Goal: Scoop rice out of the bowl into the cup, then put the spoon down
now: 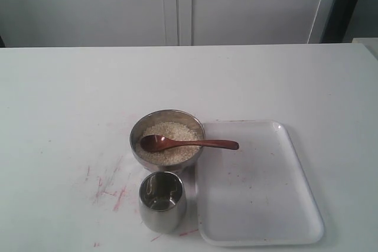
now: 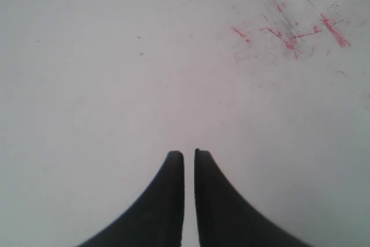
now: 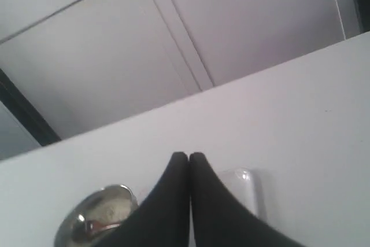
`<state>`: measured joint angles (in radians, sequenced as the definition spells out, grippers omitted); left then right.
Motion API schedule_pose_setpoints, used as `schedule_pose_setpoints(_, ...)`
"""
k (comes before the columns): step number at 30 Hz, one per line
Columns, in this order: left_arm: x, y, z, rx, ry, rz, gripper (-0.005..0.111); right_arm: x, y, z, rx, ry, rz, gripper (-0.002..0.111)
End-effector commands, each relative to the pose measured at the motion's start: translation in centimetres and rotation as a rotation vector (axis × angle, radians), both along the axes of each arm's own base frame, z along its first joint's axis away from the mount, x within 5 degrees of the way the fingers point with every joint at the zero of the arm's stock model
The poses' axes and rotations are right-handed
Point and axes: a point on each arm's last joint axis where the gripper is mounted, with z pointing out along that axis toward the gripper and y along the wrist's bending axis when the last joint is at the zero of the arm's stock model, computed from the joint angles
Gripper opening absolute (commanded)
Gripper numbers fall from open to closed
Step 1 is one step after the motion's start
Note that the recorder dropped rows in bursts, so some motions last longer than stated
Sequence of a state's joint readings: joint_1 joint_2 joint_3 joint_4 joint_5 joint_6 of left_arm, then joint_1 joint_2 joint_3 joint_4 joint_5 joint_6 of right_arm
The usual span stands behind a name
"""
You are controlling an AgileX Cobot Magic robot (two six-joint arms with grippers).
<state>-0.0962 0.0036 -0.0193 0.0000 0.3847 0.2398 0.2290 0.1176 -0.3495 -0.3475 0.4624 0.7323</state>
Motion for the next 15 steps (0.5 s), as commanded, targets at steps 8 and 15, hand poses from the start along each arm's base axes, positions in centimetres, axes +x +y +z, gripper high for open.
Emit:
schedule_pose_setpoints(8,-0.1,0.0,-0.7,-0.005,0.056,-0.006,0.014,9.0,3.7,8.4,-0.540,0.467,0.294,0.000)
schedule_pose_setpoints(15,-0.1,0.0,-0.7,-0.005,0.056,-0.006,0.014,17.3,7.3,8.9,-0.708,0.630,0.530,0.000)
